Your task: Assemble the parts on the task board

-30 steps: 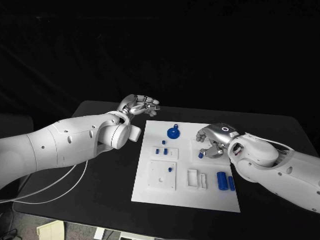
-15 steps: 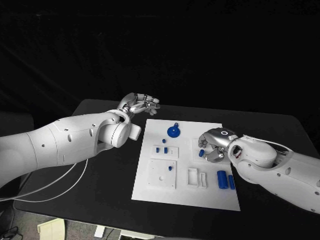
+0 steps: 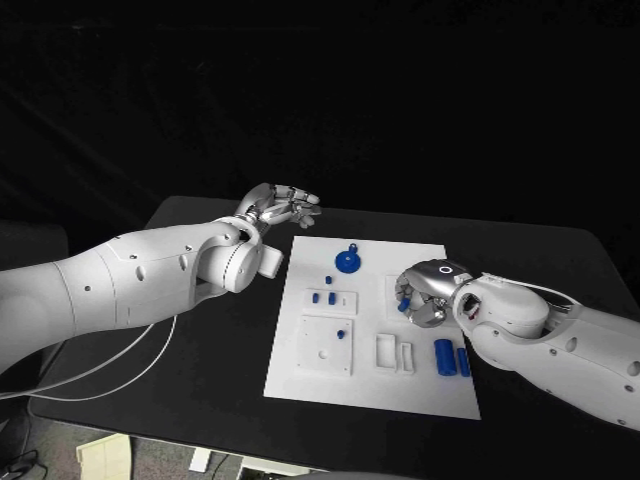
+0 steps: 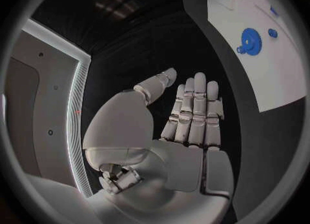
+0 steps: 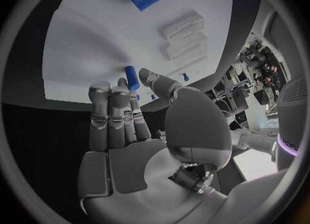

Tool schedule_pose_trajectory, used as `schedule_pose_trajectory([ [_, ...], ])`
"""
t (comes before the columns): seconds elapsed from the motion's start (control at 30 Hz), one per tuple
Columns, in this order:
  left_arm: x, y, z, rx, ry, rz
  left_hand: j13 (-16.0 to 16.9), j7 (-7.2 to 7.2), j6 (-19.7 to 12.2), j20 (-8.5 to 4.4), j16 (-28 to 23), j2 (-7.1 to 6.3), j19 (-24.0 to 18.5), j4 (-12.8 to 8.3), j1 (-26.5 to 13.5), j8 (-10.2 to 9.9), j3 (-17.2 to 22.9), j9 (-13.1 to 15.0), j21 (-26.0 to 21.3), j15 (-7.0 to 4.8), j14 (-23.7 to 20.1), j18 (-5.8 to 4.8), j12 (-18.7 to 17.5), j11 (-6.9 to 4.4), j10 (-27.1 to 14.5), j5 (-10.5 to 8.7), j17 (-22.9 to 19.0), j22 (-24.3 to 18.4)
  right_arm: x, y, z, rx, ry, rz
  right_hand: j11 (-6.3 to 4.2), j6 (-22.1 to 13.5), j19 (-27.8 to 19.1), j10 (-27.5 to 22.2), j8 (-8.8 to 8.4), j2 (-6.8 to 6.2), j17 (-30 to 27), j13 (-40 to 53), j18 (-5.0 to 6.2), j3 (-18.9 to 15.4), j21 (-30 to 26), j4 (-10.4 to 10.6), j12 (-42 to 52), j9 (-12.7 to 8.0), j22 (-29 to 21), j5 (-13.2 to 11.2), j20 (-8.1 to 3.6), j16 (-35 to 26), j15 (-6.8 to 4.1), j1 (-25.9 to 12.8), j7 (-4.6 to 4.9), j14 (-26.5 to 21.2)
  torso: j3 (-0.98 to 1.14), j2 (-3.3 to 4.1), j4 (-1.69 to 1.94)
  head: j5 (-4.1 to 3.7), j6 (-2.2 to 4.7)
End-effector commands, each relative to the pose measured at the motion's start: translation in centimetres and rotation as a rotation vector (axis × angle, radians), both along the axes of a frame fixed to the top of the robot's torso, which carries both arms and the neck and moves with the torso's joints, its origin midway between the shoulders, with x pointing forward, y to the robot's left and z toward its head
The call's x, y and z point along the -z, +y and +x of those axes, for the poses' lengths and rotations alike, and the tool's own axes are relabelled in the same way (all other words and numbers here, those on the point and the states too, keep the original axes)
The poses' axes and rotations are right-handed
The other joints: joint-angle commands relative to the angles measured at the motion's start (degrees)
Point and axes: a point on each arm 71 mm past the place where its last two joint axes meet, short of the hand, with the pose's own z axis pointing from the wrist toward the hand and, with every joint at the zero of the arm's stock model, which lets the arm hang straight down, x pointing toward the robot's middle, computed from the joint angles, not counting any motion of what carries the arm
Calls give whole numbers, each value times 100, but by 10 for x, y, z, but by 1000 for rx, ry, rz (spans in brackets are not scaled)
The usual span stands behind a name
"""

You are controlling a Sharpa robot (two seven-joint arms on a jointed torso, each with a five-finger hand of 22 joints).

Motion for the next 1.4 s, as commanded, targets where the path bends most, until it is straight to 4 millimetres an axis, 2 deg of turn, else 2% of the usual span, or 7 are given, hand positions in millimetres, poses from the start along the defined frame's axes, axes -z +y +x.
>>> schedule_pose_trajectory([
  [0.03,-2,-2,0,15,-14,-4,-10,-11,-42,0,-29,45,16,8,15,40,-41,-7,-41,-4,32,63,29,5,2,-17,9,9,0,1,-1,-8,-8,-7,-10,80,2,104,51,111,-13,6,441,64,38,3,51,17,123,-9,13,33,-56,0,-6,-7,1,0,4,0,-8],
  [0.2,-2,-2,0,14,-14,-3,-10,-12,-41,0,-32,47,16,8,16,41,-41,-8,-42,-5,33,64,29,5,2,-17,11,9,-2,3,-1,-10,-34,7,-79,212,-19,294,135,269,-26,49,441,144,70,-17,147,52,131,-9,13,44,-123,15,-63,-14,1,1,0,6,-15],
  [0.4,-2,-2,0,15,-14,-4,-11,-13,-39,-1,-36,51,17,8,19,44,-39,-8,-44,-5,34,64,30,4,2,-16,16,11,-5,6,-2,-11,-88,41,-159,384,-34,497,240,396,-39,113,441,278,115,-83,250,105,129,-9,-5,58,-200,35,-139,-20,0,0,6,6,-23],
  [0.63,-2,-1,1,12,-15,-2,-12,-16,-34,-1,-41,56,19,8,23,48,-38,-8,-47,-5,36,65,30,4,2,-15,21,13,-10,5,-6,-8,-145,78,-216,489,-11,617,302,386,-52,180,441,413,154,-147,311,146,118,-8,-34,76,-256,30,-189,-12,-1,0,5,9,-27],
  [0.87,-2,2,2,4,-17,1,-13,-20,-28,-1,-46,60,20,6,29,53,-36,-8,-50,-6,38,65,30,4,2,-14,28,15,-24,9,-14,-32,-190,137,-228,516,6,637,316,359,-57,201,441,469,167,-161,319,157,113,-8,-52,84,-268,43,-201,-7,1,-2,3,55,-27],
  [1.13,-1,2,3,4,-17,2,-14,-22,-26,-2,-53,60,21,1,37,56,-35,-9,-53,-6,40,66,30,4,2,-12,35,18,-37,41,-31,-108,-155,246,-234,531,19,647,323,341,-60,213,441,497,174,-156,322,164,110,-9,-64,92,-275,48,-207,-2,3,-1,1,119,-33],
  [1.4,-1,0,3,7,-19,1,-14,-22,-25,-1,-57,59,22,0,39,58,-36,-10,-55,-6,41,65,30,4,2,-13,40,20,-27,82,-56,-200,-97,289,-232,525,24,640,320,353,-62,215,441,502,176,-154,315,164,108,-9,-68,93,-274,46,-205,-1,-4,-2,4,143,-36],
])
